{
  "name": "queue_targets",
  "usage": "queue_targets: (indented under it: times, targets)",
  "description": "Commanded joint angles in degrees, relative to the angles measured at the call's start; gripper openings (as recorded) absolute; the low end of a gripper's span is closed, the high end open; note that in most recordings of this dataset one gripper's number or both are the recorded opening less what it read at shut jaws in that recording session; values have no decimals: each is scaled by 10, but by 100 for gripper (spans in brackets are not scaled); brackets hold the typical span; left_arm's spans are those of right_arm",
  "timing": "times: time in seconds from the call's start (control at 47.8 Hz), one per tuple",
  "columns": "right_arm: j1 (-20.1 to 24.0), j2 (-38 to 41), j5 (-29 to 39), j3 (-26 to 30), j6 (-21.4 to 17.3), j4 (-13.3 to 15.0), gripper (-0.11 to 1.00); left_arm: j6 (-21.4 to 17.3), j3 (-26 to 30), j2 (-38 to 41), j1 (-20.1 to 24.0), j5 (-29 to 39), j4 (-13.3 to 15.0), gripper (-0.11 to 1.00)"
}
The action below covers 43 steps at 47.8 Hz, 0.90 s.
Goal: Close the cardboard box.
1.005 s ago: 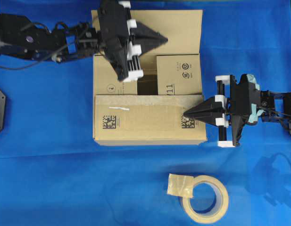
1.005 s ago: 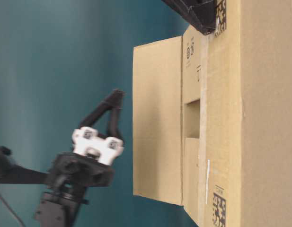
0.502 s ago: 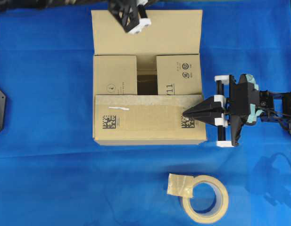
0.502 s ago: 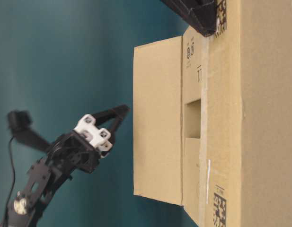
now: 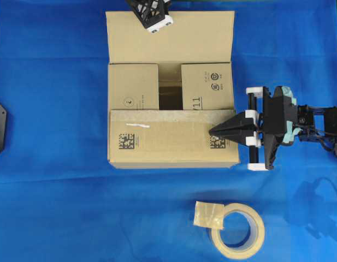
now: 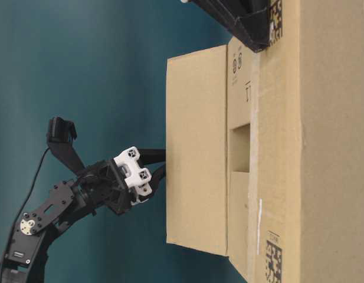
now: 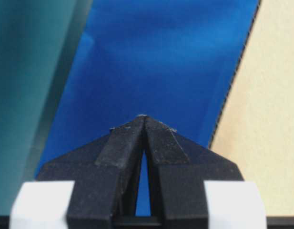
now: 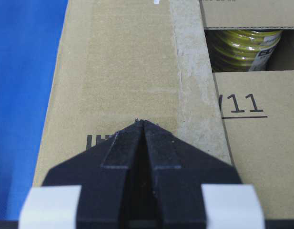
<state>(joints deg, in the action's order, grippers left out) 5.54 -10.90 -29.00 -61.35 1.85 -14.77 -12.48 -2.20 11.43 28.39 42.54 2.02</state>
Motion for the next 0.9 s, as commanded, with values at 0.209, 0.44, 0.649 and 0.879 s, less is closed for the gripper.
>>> queue_targets:
  times: [0.209, 0.44, 0.649, 0.879]
  targets:
    - [-2, -3, -3, 8, 1, 0, 0, 9, 18, -29, -33, 46, 0, 0]
    - [-1, -3, -4, 8, 1, -1, 0, 27, 6, -56, -55, 62, 0, 0]
    - [-1, -3, -4, 7, 1, 0, 0, 37, -30, -83, -92, 67, 0, 0]
    - [-3, -3, -4, 7, 1, -1, 0, 65, -92, -117, -134, 41, 0, 0]
